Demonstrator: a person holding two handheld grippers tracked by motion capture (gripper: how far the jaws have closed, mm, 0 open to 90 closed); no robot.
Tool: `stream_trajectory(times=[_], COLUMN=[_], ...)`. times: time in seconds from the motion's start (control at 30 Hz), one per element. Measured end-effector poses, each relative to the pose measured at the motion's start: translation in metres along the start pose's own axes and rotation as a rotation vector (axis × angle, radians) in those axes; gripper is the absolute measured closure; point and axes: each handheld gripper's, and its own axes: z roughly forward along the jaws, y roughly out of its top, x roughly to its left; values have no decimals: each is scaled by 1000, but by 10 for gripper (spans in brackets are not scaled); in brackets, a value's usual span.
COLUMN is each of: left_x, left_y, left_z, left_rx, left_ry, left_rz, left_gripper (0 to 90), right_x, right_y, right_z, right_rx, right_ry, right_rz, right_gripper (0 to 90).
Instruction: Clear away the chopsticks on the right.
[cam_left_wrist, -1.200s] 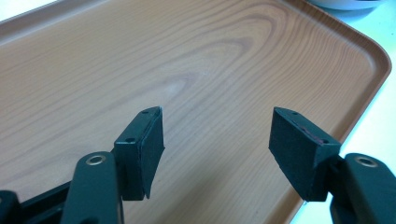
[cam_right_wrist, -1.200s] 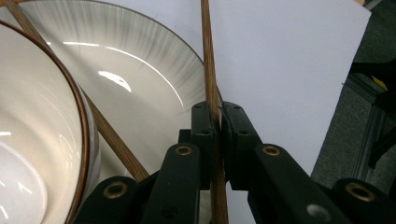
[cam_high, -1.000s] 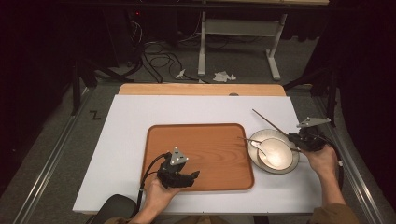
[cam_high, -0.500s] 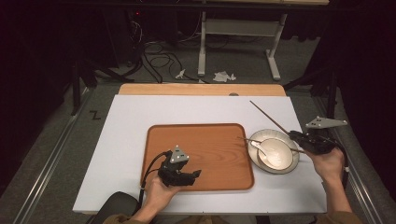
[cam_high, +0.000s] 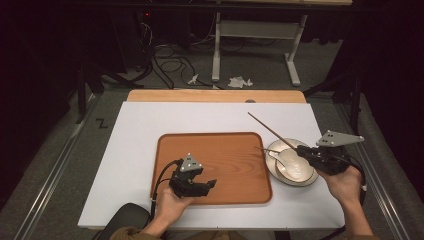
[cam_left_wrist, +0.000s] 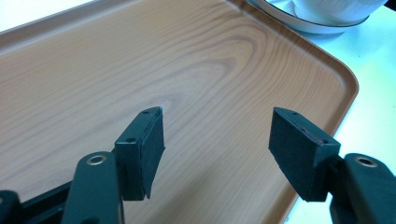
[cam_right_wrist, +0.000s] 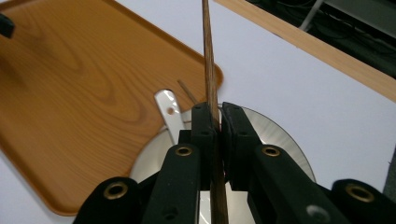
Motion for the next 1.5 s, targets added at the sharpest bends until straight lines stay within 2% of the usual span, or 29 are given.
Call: stream_trajectory(times=[0.3,0.4,0.5,0.67,0.77,0.83,1.1,1.3,1.5], left_x=[-1,-1,-1,-2,-2,-2,-3,-4,-3], left_y=[0,0,0,-1,-1,-1,-1,-2,-1], left_z=[-2,-4,-6,-6,-7,-8,-5,-7,-6], left_rx=[-3,-17,-35,-36,-36,-37,-23,-28,-26], left_ry=[6,9,13,19,16,16,23,29,26], left_rz=[8,0,0,6,5,4,12,17,12], left_gripper=[356,357,360,360,359,359,359,358,358], right_x=[43,54,65,80,87,93,98,103,106], right_y=[10,12,12,10,8,6,0,-5,-9], right_z=[12,20,31,47,56,68,87,104,120], right_rx=[33,33,58,112,133,166,219,292,339], right_ry=[58,82,82,75,68,45,37,40,48], right_rz=[-63,-61,-53,-62,-40,-42,-39,-39,-33], right_gripper=[853,853,853,852,852,852,850,847,843])
